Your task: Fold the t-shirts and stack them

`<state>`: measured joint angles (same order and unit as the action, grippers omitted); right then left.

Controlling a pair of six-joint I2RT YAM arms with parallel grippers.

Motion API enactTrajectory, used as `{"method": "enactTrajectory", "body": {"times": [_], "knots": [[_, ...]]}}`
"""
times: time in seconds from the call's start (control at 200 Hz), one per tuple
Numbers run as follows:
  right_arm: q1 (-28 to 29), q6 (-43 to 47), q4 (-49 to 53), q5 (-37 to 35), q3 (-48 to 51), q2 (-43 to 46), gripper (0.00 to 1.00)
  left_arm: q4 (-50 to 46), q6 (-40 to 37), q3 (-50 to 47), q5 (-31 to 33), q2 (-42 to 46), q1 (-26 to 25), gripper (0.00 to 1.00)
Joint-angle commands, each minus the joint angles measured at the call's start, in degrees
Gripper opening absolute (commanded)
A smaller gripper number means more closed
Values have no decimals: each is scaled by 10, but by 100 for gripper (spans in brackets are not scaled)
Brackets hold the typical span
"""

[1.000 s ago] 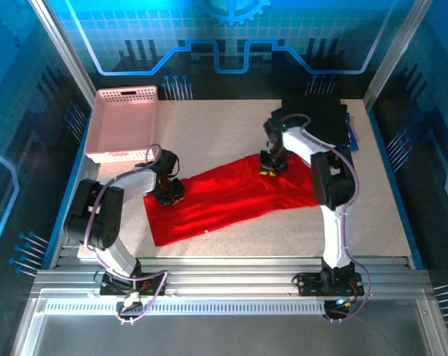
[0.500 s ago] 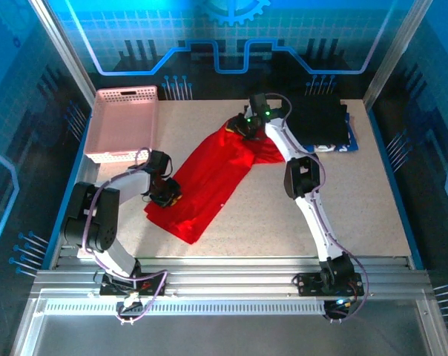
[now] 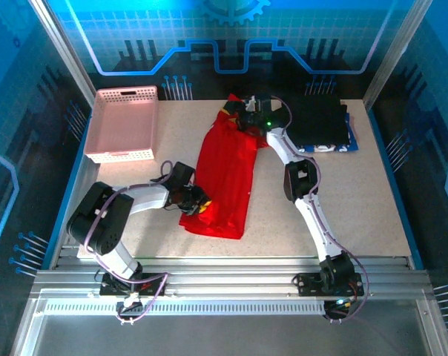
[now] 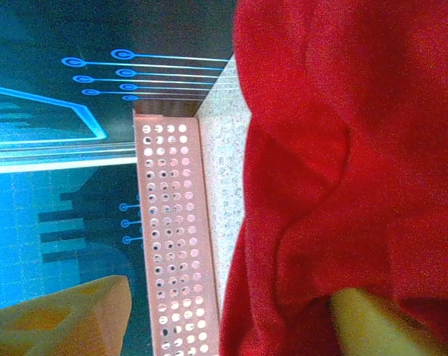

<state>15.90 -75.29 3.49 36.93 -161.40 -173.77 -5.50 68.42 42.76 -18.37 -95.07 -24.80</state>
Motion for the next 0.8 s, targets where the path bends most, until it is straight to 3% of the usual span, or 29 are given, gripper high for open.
{"method": "enactTrajectory", "body": {"times": [0.0, 0.095, 0.17, 0.325, 0.455, 0.54, 0.66, 0.79], "knots": [[-26, 71, 68, 29, -13, 56, 72, -121, 22, -9, 8, -14, -35, 20], [-34, 218, 217, 9, 69, 183, 75, -187, 21, 4, 56, 43, -34, 21], [-41, 296, 277, -38, 162, 283, 76, -261, -11, 50, 106, 72, -34, 25], [-50, 393, 383, -130, 263, 391, 77, -312, -101, 179, 143, 31, -41, 29], [-59, 418, 442, -195, 297, 388, 73, -287, -165, 283, 133, -69, -44, 30], [-68, 408, 415, -199, 318, 369, 59, -252, -185, 338, 121, -128, -44, 30], [-69, 413, 433, -221, 272, 311, 41, -244, -188, 418, 119, -196, -27, 29], [-68, 410, 460, -246, 224, 255, 35, -225, -197, 484, 120, -230, -5, 30]]}}
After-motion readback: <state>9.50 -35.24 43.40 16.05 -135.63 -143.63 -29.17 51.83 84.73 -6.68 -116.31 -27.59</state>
